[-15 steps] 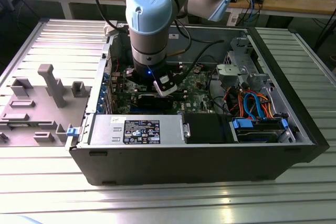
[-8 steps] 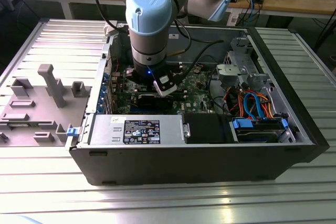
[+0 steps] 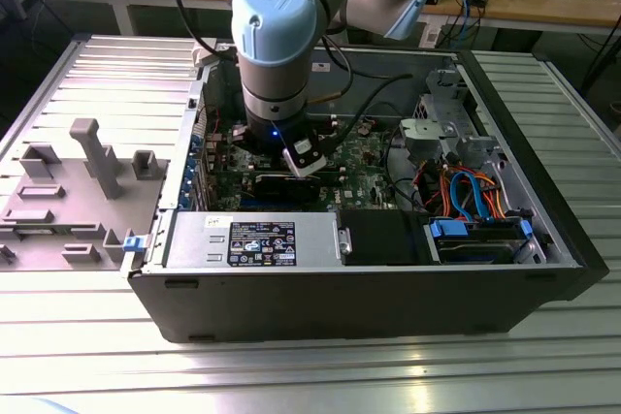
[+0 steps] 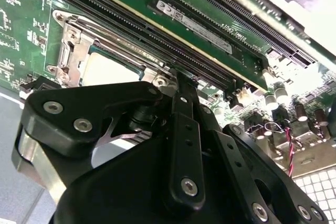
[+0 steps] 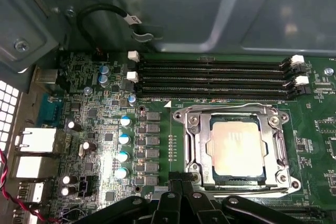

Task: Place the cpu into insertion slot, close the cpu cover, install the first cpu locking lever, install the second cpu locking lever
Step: 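Install the second cpu locking lever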

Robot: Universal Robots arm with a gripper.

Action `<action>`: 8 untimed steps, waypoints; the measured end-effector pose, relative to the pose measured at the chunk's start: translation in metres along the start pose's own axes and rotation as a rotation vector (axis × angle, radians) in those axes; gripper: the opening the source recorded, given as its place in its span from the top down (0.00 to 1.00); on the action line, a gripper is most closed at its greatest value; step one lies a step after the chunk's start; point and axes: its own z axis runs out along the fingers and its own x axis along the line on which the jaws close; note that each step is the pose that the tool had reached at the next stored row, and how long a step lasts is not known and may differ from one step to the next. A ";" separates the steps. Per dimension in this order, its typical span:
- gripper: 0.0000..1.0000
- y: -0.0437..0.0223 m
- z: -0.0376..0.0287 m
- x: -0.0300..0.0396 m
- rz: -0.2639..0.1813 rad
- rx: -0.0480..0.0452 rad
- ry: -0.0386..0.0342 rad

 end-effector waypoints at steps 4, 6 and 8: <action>0.89 0.0010 0.0011 0.0008 0.000 -0.0038 -0.0005; 0.89 0.0012 0.0011 0.0012 0.000 -0.0038 -0.0002; 0.89 0.0014 0.0010 0.0017 0.000 -0.0039 -0.0003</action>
